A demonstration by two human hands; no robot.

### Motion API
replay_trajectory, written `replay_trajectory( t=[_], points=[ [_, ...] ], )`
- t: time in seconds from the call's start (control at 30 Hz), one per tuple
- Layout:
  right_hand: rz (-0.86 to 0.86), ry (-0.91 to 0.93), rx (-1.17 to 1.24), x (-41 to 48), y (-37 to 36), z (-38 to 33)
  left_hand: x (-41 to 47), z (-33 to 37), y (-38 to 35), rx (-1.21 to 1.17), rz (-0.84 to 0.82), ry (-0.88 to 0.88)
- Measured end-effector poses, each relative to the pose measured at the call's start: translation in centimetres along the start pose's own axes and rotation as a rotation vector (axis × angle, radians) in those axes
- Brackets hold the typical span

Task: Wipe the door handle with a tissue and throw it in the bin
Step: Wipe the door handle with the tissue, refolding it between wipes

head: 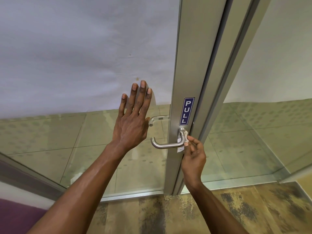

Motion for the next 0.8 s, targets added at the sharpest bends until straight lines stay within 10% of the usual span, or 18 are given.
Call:
replay_trajectory(
  t=[0.33,0.8],
  points=[
    [0.019,-0.645,0.767,-2.5,-2.7,-1.1,-0.2,0.0,0.2,0.026,-0.003,0.02],
    [-0.203,-0.786,0.798,-5.8,-7.6,-0.7,-0.6,-0.6,1.4,0.019,-0.037,-0.024]
  ],
)
Point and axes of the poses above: each hand's wrist, its own x-axis towards the middle knuckle, its own y-axis out of the back of the hand, z = x × y, the point moved 2 cm from there along x, towards the middle knuckle, and after that the axes turned 2 degrees about -z, right-handed, at the moved point
